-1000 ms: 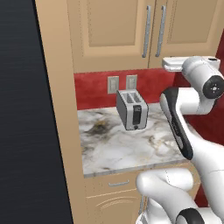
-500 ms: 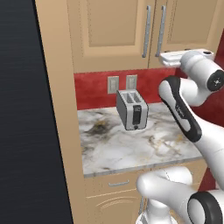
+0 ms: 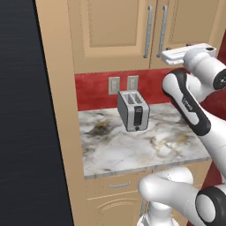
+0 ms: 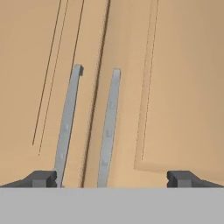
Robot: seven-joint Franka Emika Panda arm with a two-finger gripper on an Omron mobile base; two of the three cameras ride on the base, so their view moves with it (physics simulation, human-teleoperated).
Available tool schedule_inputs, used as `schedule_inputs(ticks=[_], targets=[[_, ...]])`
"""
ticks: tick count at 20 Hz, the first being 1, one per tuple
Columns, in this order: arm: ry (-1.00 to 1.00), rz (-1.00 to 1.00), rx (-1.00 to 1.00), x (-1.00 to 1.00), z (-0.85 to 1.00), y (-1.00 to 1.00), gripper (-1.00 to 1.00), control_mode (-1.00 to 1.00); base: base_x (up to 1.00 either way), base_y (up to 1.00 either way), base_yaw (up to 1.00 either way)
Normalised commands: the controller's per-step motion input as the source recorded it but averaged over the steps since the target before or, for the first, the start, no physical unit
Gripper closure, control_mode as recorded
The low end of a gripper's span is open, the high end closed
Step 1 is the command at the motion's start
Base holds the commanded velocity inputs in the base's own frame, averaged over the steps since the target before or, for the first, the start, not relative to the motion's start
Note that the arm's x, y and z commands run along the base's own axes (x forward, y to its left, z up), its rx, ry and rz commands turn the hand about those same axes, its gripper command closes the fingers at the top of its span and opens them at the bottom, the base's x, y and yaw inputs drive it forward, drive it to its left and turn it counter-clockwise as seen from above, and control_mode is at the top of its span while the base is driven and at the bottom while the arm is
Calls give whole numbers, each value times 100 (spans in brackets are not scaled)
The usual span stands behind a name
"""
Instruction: Get the candle and the liquor from the cabinet and move them to the dining counter.
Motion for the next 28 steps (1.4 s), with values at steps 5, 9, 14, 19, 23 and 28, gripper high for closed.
schedule_inputs(ticks=[5, 9, 14, 19, 23, 28], targets=[[-15, 0, -8, 1, 0, 26, -100, -100, 0, 0, 0], [-5, 3, -1, 13, 1, 9, -100, -100, 0, 0, 0], [0, 8, 0, 22, 0, 0, -100, -100, 0, 0, 0], [0, 3, 0, 21, 4, -5, -100, -100, 0, 0, 0], [1, 0, 0, 9, 13, -11, -100, -100, 0, 0, 0], [6, 0, 0, 17, 13, -1, -100, -100, 0, 0, 0]])
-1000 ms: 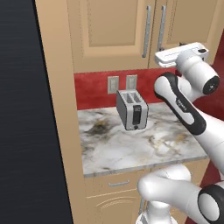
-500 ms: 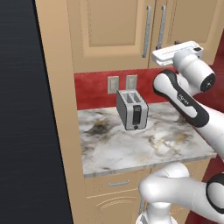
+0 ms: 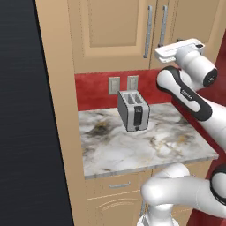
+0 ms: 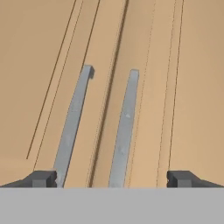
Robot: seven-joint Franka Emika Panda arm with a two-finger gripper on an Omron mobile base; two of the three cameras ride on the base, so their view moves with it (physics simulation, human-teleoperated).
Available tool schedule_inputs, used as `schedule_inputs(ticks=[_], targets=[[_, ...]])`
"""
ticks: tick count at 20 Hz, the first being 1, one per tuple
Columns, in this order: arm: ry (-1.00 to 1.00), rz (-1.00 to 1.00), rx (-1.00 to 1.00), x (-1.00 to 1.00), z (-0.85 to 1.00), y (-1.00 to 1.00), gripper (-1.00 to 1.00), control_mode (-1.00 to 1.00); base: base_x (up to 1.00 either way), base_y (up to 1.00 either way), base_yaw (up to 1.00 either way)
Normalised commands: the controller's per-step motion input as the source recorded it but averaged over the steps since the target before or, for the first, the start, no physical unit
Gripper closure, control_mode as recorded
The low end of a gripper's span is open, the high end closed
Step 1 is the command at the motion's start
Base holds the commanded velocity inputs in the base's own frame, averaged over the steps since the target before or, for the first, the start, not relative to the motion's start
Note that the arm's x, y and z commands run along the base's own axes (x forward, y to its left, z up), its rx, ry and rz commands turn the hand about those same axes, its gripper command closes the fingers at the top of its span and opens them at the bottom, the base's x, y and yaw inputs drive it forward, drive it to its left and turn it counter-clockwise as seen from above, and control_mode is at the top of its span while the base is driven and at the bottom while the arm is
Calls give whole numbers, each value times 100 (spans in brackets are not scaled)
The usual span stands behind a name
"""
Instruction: Get the candle and the liquor from the cabinet and move them to the dining counter.
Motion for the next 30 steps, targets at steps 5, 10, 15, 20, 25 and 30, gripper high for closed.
schedule_inputs(ticks=[5, 10, 15, 20, 25, 30], targets=[[6, 0, 0, 25, 12, 0, -100, -100, 0, 0, 0], [8, -1, 0, 28, 7, 0, -100, -100, 0, 0, 0], [6, -2, 0, 25, 0, 0, -100, -100, 0, 0, 0], [1, -4, 0, 31, 0, 1, -100, -100, 0, 0, 0], [0, -2, 0, 33, 0, 1, -100, -100, 0, 0, 0], [0, -1, 0, 36, -2, 0, -100, -100, 0, 0, 0]])
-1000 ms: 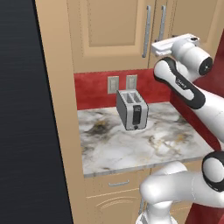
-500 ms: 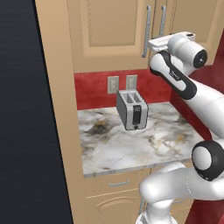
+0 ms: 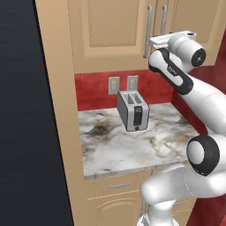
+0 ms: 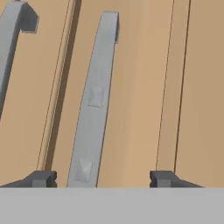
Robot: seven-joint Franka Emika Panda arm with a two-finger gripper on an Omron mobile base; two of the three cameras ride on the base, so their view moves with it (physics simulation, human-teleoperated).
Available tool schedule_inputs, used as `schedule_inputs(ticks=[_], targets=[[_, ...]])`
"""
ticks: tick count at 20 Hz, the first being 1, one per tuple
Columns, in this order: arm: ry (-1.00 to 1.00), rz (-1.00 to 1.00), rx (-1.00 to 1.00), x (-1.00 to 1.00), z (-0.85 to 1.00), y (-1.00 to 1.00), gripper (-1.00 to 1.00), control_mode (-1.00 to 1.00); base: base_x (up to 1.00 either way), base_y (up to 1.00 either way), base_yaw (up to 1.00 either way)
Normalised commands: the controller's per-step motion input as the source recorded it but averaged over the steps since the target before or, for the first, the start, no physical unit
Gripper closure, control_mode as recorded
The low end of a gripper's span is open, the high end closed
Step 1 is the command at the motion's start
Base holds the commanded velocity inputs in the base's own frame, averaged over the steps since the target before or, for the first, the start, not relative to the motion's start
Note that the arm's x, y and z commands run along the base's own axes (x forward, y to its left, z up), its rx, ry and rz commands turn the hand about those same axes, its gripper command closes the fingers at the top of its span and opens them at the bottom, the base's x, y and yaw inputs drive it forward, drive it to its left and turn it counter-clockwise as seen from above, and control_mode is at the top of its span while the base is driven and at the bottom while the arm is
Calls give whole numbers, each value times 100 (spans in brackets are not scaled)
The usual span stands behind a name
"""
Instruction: Get the candle and the liquor from the cabinet and move them to the dining counter.
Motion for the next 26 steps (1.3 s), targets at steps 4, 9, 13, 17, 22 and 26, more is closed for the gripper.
schedule_inputs(ticks=[4, 9, 13, 17, 22, 26], targets=[[0, 0, 0, 36, -7, 3, -100, -100, 0, 0, 0], [0, -2, -1, 40, -21, 28, 100, -100, 0, 0, 0], [0, -2, -3, 22, -19, 20, 100, -100, 0, 0, 0], [5, 0, -5, 1, -23, 8, 100, -100, 0, 0, 0], [9, 0, -8, 0, -26, 14, 100, -100, 0, 0, 0], [18, 0, -8, 0, -34, 5, 100, -100, 0, 0, 0]])
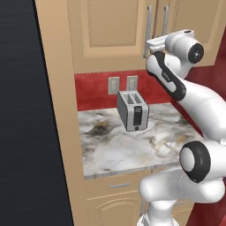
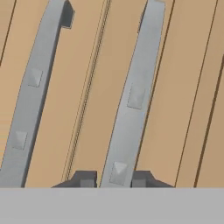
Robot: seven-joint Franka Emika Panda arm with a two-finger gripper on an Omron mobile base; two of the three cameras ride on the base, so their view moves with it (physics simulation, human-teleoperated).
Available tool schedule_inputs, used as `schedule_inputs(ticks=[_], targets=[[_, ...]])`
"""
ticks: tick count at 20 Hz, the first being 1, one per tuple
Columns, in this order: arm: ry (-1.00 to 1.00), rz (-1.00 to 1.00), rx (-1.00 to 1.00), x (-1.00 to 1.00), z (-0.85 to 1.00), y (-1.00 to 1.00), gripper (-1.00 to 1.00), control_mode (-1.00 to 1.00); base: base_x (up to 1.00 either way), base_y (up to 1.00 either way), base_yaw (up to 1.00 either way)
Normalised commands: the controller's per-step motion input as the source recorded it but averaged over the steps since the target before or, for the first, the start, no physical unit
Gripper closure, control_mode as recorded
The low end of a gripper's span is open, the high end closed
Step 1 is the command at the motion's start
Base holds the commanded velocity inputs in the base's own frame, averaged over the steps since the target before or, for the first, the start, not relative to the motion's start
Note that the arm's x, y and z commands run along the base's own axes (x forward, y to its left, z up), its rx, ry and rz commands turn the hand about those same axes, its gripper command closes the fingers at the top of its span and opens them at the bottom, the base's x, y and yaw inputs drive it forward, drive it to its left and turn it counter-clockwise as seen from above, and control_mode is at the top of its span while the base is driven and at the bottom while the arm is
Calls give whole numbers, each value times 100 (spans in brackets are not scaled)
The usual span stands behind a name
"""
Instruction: Get the candle and the liquor from the cabinet and move them to the dining counter.
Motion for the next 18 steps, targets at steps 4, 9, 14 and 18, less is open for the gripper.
schedule_inputs(ticks=[4, 9, 14, 18], targets=[[13, 2, -3, -4, -44, -2, 100, -100, 0, 0, 0], [5, 0, 0, -51, -35, -33, 100, -100, 0, 0, 0], [3, 0, 2, -69, -24, -50, 100, -100, 0, 0, 0], [4, 0, 5, -69, -25, -59, 100, -100, 0, 0, 0]])
